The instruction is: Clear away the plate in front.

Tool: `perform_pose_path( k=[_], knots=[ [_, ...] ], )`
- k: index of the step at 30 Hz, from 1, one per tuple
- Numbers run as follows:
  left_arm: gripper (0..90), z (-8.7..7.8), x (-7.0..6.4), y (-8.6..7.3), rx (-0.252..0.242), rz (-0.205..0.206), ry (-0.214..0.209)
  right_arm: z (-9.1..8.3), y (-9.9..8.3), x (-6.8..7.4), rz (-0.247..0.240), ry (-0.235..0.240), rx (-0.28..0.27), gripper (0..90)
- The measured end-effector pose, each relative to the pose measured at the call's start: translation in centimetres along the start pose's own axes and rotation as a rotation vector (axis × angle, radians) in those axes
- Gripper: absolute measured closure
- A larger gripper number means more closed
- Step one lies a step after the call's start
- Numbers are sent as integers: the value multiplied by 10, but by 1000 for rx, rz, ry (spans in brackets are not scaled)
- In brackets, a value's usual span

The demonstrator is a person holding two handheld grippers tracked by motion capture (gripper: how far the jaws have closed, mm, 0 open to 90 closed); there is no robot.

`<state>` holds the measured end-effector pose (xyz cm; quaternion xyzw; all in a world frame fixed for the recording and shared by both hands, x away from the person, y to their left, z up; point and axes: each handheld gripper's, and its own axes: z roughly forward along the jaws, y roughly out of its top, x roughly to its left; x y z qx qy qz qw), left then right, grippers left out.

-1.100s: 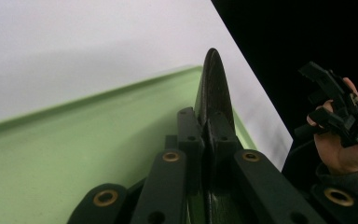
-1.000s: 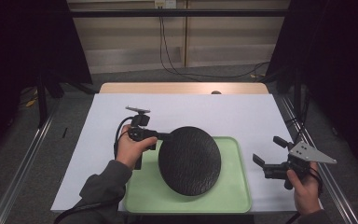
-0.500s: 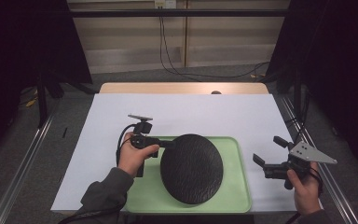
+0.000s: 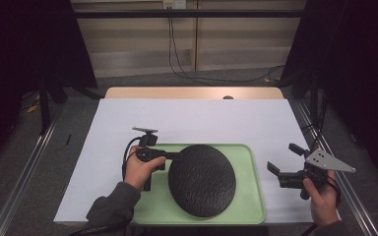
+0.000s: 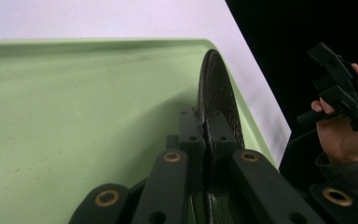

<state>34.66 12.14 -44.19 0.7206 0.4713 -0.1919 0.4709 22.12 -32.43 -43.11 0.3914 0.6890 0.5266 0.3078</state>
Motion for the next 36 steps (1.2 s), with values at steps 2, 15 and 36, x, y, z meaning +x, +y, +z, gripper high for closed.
perform_pose_path(
  k=[2,15,36],
  knots=[
    [873,1,2,-1,-6,-7,-7,0,0,0,5,-4,-1,0],
    [839,4,7,-6,-27,44,59,0,0,1,-6,3,1,0],
    [788,8,19,-19,-41,65,138,3,0,3,-6,6,8,0]
  ],
)
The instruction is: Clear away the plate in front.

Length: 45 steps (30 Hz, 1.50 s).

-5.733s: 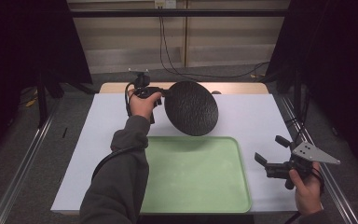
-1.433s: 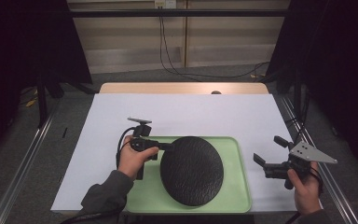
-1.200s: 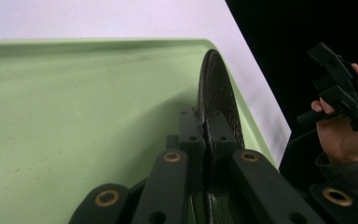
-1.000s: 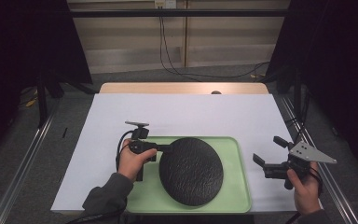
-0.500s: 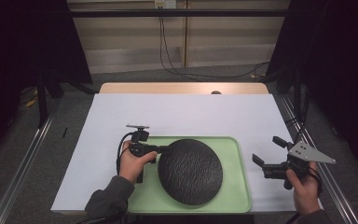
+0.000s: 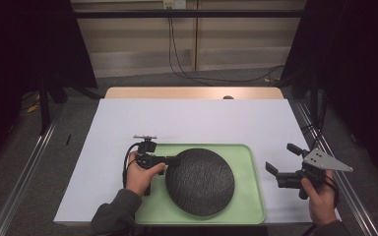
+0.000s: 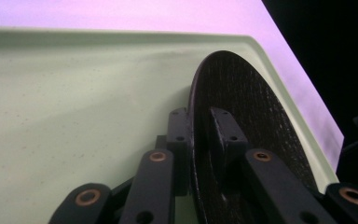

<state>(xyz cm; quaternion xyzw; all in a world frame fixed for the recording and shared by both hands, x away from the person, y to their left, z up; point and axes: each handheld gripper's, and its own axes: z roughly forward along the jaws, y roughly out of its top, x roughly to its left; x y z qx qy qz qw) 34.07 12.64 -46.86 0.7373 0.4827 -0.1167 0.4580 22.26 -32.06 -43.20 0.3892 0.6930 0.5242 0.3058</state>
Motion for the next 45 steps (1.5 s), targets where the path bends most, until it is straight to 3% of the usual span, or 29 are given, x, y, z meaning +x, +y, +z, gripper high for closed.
perform_pose_path(
  k=[24,37,40,45],
  knots=[
    [757,4,4,-9,-7,-20,42,-1,0,1,-6,3,-3,0],
    [742,6,5,-13,-11,12,67,2,0,2,-17,3,4,0],
    [738,5,3,-13,-18,41,86,2,0,2,-17,9,7,0],
    [688,-2,2,-10,-71,79,82,2,-1,2,-17,5,12,0]
  ],
)
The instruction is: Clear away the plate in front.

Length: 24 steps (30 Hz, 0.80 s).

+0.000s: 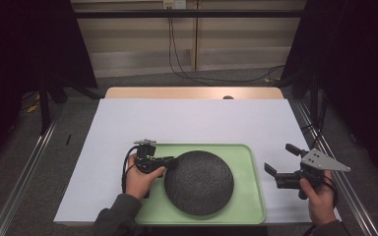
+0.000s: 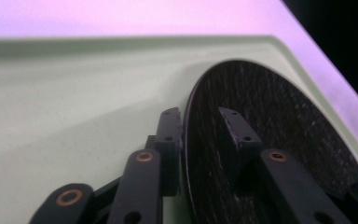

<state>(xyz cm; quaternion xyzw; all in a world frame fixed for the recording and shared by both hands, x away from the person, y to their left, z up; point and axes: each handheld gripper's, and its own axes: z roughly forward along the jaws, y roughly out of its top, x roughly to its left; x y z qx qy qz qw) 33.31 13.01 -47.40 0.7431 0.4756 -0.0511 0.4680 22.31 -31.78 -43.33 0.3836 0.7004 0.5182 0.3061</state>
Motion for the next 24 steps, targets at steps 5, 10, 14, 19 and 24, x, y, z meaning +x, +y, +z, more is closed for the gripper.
perform_pose_path(
  k=[5,10,14,19,24],
  knots=[
    [634,-8,-1,2,-46,51,-11,0,0,0,-2,7,2,0],
    [551,-17,0,4,-110,138,-15,1,-1,1,-13,8,11,0],
    [497,-25,0,7,-146,183,-16,1,-1,0,-16,9,13,0],
    [412,-32,0,9,-172,190,-19,1,-1,1,-15,14,13,0],
    [305,-37,1,11,-185,209,-17,1,-1,1,-18,15,14,0]
  ],
)
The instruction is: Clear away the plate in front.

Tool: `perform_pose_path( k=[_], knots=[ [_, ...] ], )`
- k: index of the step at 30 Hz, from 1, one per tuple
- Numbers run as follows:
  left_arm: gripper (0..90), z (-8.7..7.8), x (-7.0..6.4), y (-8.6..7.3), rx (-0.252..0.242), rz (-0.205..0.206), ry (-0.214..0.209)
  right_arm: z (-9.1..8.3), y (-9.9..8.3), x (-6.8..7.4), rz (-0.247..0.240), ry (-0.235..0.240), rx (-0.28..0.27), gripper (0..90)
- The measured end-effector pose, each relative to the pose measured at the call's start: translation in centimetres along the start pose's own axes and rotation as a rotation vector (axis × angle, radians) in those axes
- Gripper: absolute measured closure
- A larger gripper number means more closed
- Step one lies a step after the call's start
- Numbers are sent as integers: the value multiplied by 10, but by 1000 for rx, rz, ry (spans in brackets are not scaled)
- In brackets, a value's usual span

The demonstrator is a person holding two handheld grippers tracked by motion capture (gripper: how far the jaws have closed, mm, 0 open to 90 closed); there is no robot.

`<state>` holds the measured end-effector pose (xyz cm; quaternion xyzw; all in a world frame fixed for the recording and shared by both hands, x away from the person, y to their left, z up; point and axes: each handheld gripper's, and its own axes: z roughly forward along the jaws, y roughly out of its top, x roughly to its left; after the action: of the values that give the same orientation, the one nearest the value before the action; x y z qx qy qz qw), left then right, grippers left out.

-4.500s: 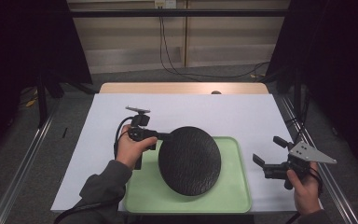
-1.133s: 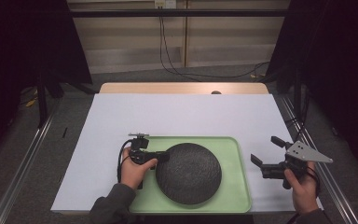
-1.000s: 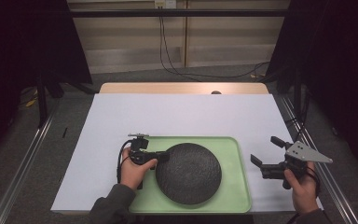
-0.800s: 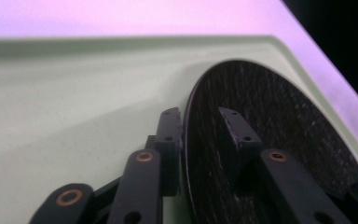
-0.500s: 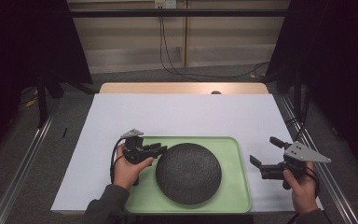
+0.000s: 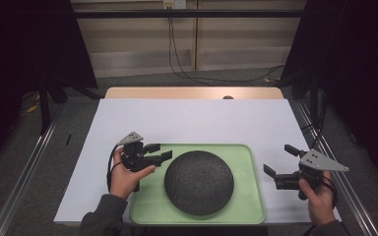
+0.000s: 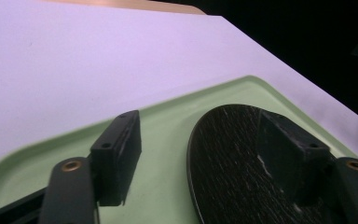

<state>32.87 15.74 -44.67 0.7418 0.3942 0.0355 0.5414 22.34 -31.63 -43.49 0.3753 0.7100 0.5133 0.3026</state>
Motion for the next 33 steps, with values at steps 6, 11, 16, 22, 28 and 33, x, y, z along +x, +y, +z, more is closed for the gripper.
perform_pose_path(
  k=[6,11,16,22,28,33],
  knots=[
    [196,-4,2,2,-26,27,9,0,0,0,0,0,1,0],
    [140,-9,4,4,-44,58,1,0,0,0,-3,1,3,0],
    [85,-12,5,6,-61,69,-7,-1,0,-1,0,-3,3,0],
    [36,-10,5,4,-49,118,-23,-1,0,-1,4,-1,4,0],
    [10,-16,7,4,-41,161,-14,-1,0,-1,0,6,2,0],
    [12,-21,12,3,-33,204,-25,-1,0,-1,2,3,5,0]
  ],
)
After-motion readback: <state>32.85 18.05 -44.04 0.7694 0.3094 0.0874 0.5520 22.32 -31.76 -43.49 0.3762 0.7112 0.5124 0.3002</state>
